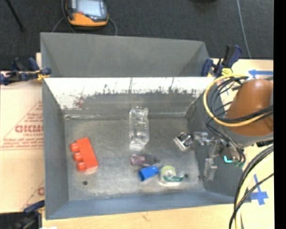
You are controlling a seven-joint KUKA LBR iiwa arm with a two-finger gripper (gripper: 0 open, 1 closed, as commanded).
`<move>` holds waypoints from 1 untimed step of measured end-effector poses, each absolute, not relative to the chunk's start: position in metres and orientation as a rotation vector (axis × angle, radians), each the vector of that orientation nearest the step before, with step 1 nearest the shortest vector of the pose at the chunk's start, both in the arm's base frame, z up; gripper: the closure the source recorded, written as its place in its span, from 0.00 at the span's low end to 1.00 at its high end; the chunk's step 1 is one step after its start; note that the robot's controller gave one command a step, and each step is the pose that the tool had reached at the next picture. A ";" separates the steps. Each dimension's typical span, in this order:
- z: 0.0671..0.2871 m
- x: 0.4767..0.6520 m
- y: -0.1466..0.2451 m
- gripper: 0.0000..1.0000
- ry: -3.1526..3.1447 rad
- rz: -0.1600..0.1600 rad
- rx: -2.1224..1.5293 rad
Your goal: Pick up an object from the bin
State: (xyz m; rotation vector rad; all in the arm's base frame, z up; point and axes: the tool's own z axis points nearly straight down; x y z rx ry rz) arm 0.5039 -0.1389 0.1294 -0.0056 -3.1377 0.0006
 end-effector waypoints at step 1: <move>0.068 0.495 -0.064 0.00 -3.132 -0.002 0.231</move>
Offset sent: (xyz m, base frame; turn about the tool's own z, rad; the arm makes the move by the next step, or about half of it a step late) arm -0.0083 0.0735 -0.0594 -0.1459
